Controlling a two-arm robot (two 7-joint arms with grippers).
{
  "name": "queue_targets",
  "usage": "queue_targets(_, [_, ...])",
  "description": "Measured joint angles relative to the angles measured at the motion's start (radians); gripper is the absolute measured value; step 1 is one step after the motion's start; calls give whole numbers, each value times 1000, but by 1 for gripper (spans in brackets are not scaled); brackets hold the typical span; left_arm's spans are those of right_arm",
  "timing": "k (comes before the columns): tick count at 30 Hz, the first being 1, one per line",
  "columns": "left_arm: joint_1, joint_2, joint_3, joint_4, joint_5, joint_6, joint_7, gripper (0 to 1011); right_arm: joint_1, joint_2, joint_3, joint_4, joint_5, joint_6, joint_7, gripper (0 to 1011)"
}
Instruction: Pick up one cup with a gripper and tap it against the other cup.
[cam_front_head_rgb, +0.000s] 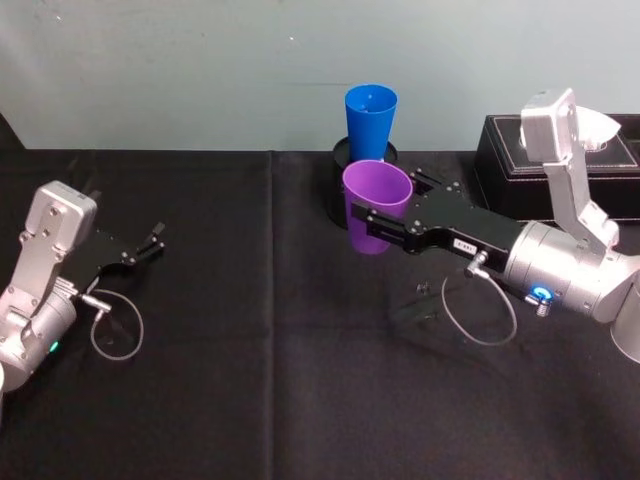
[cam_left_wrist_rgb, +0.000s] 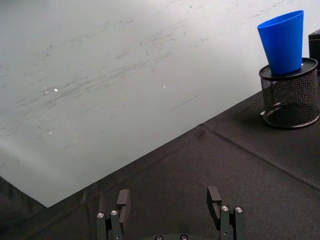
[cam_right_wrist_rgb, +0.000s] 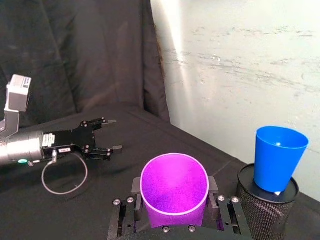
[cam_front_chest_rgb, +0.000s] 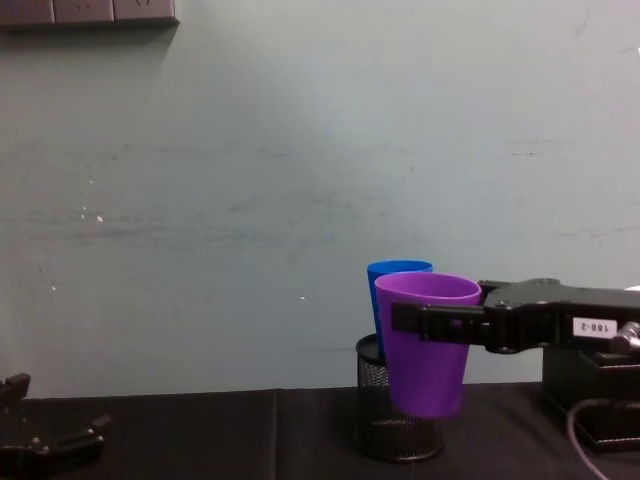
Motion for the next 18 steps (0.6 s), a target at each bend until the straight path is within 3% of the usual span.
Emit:
queue_targets(11, [0,0,0,0,0,0,0,1005,30,16,-31,-4,1,15,-8,741])
queue_targets(18, [0,0,0,0,0,0,0,1005,30,17,-33,-3,1,17,-10,741])
